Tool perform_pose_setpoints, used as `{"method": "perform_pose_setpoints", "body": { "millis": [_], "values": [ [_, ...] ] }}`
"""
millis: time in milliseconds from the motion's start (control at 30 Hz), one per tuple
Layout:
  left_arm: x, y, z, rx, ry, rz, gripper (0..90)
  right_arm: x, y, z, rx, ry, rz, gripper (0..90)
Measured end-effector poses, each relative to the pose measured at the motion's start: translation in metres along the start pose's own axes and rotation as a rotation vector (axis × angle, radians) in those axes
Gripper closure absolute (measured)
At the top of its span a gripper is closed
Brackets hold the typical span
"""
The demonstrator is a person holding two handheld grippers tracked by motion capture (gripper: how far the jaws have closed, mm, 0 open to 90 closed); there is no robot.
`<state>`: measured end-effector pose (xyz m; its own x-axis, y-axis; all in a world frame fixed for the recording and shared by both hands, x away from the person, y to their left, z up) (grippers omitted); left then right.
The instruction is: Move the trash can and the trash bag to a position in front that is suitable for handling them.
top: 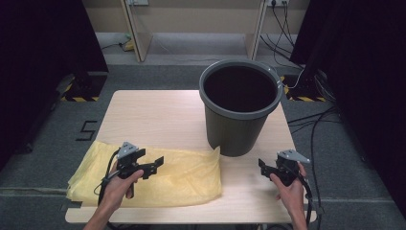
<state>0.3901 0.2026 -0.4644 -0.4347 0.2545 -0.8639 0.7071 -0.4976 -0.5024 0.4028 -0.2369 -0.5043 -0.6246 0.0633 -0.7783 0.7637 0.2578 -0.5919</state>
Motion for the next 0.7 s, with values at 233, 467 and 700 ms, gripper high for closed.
{"method": "perform_pose_setpoints", "body": {
  "millis": [233, 467, 700],
  "values": [
    [-0.033, 0.032, 0.01, 0.04, 0.007, -0.018, 15.4, -0.021, 0.016, 0.004, 0.037, 0.021, 0.002, 22.3],
    [-0.062, 0.069, 0.01, -0.007, 0.019, -0.028, 16.2, -0.046, 0.027, 0.011, 0.068, 0.022, 0.021, 22.5],
    [-0.08, 0.105, 0.016, -0.022, 0.003, -0.055, 16.3, -0.065, 0.036, 0.016, 0.071, 0.055, 0.024, 23.8]
  ]
}}
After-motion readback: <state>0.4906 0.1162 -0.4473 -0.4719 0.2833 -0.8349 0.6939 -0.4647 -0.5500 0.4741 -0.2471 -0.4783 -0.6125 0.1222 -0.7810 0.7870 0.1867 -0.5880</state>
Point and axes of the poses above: each handheld gripper's, and its own axes: y roughly forward along the jaws, x roughly out of its underside, z roughly to its right, the point moved 5 cm from there along y, roughly forward along the jaws, and after that the axes turned 12 degrees about y, right-handed, at the moved point
